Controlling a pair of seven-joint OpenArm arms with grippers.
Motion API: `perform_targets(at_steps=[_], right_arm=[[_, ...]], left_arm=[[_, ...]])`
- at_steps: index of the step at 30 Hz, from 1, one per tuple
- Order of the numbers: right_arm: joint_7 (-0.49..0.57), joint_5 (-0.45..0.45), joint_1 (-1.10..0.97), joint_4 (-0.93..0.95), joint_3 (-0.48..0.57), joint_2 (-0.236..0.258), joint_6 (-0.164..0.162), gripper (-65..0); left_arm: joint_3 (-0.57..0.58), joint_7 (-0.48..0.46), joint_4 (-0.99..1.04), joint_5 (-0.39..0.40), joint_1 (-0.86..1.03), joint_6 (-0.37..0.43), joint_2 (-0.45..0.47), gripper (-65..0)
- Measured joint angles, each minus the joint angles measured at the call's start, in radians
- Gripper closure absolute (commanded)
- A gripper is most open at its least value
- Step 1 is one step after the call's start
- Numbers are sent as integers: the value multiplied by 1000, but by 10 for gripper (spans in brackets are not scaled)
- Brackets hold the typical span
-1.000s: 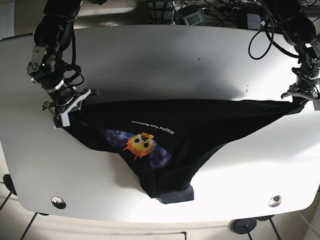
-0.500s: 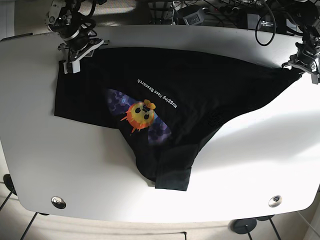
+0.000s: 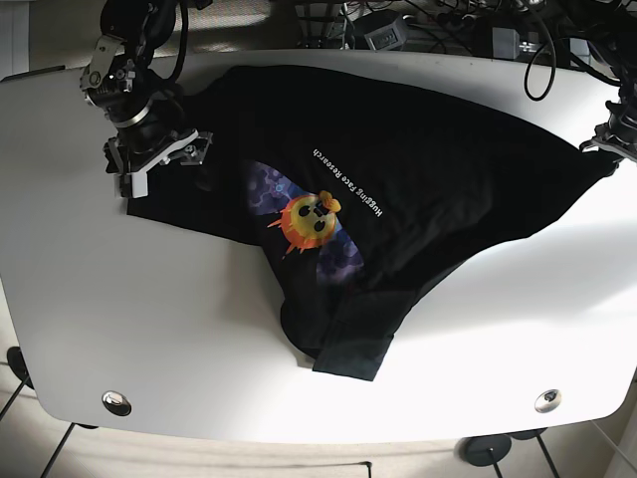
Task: Fold the T-shirt properly
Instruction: 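Pull the shirt corner with the right gripper to spread it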
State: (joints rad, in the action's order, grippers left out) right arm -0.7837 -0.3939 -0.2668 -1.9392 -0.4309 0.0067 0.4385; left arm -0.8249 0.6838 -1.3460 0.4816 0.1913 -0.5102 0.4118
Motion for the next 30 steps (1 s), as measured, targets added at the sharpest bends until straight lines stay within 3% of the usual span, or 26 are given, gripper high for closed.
perform_targets(at_steps=[3,11,16,20,21,25,28,30], right_arm=[[-5,8,133,130,3,8,-1,-591],[18,8,338,474,200,154,-1,-591],[229,-2,362,640,362,218,5,-591],[283,-3,385,679,438,221,6,-583],[286,-4,382,679,440,218,6,-556],[296,-18,356,673,439,219,6,-335],[290,-20,354,673,457,222,8,-241],[283,-22,353,673,464,223,47,-165]], left_arm=[[0,4,0,0,5,0,4,0],[0,5,1,-2,3,0,2,0],[0,4,1,-2,3,0,1,0],[1,4,1,-2,3,0,1,0],[1,4,1,-2,3,0,1,0],[1,4,1,-2,3,0,1,0],[1,4,1,-2,2,0,2,0],[1,4,1,-2,2,0,2,0]])
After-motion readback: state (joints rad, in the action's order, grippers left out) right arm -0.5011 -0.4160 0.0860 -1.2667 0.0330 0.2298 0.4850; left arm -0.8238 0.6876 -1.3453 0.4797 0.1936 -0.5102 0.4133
